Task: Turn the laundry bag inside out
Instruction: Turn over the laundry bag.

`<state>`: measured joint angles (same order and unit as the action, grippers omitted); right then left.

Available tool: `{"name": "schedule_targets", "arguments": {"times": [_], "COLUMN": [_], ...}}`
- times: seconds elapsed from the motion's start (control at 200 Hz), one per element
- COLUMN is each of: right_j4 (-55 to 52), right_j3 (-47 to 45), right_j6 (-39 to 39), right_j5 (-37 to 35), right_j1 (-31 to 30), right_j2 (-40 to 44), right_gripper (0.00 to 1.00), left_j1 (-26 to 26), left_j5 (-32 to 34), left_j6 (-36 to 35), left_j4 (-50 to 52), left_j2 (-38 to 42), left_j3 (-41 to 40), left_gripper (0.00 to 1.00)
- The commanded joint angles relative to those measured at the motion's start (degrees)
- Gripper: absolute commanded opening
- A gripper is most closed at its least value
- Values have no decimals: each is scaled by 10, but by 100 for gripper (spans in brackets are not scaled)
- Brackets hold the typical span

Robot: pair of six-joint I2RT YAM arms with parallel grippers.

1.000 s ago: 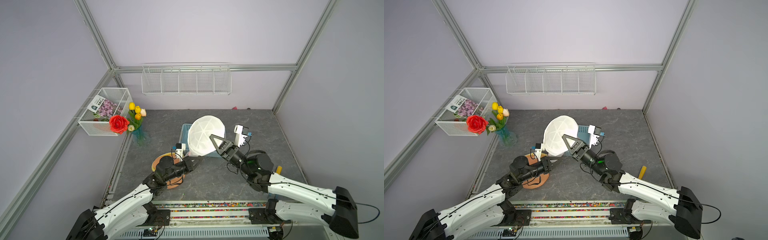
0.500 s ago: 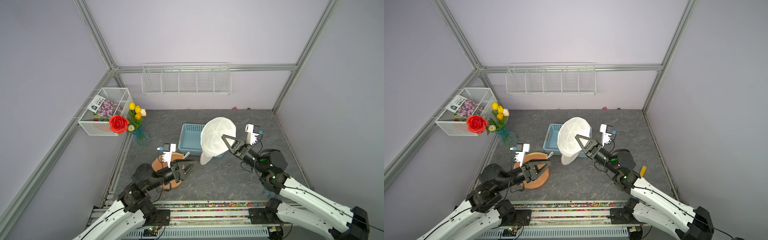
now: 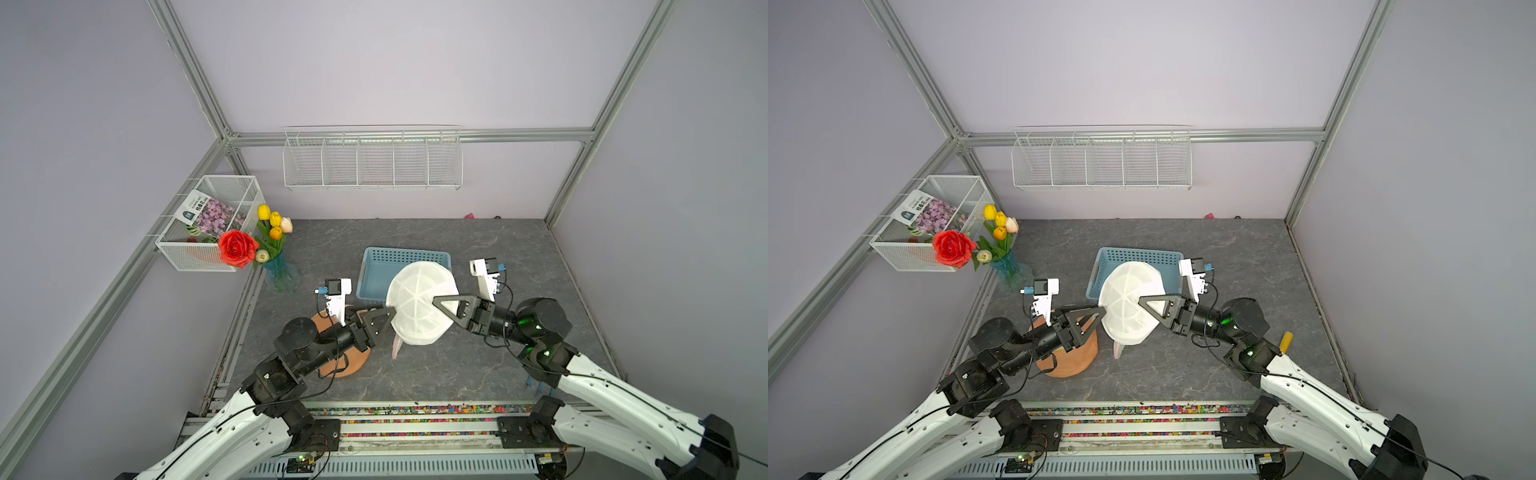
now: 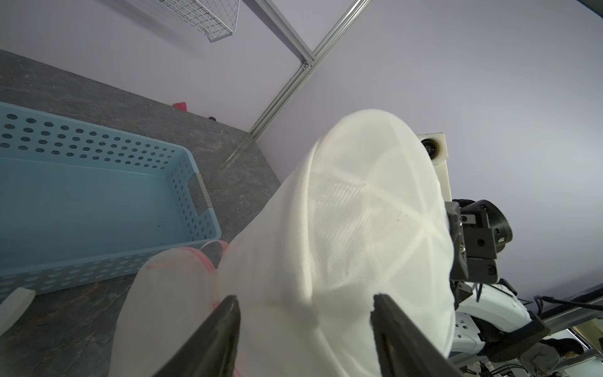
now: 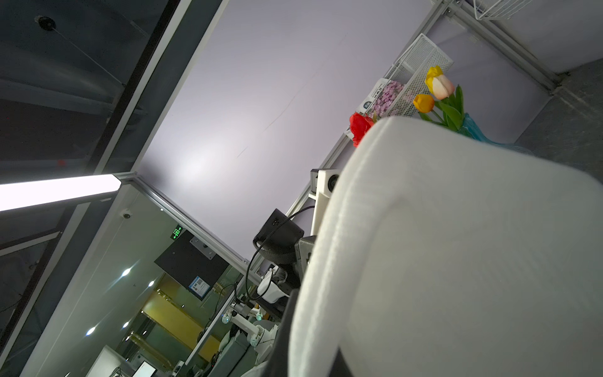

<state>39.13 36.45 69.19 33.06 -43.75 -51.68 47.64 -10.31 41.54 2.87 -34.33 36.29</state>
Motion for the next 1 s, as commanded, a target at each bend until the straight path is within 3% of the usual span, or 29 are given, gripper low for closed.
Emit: {"name": "schedule_targets", "arguments": {"times": [0.0,0.12,0.23,0.28,0.44,0.515,0.63,0.68,0.76,0.865,0.935,0.995], "right_j4": [86,125,147,153,129,75,-132,-125,-20,-6,-10,11], "right_j3": [-11,-23,-34,-39,-56,-64,-51,-62,-86,-82,-78,-79], "right_j6": [26,49,60,63,69,58,-22,-17,34,43,41,51], "right_j5": [34,34,28,28,9,-7,-50,-54,-30,-20,-17,-9], "right_j1": [2,2,2,3,16,33,54,59,64,64,64,64], "right_j2": [-11,-34,-52,-59,-65,-51,-11,-2,-11,-6,2,2], "right_gripper": [0,0,0,0,0,0,0,0,0,0,0,0], "left_j1": [1,0,0,0,0,0,0,1,1,1,0,-1], "left_j5": [8,-21,-52,-70,-90,-74,-35,-41,-28,36,36,20], "left_j6": [-20,8,28,31,41,39,40,34,10,19,18,16], "left_j4": [-23,-81,-95,-89,-92,-60,12,31,90,142,98,63], "left_j2": [3,0,-18,-31,-41,-25,-6,-8,-16,-3,18,20], "left_j3": [24,5,3,9,6,16,47,61,83,74,36,14], "left_gripper": [69,67,58,48,0,0,0,0,0,48,61,65]}}
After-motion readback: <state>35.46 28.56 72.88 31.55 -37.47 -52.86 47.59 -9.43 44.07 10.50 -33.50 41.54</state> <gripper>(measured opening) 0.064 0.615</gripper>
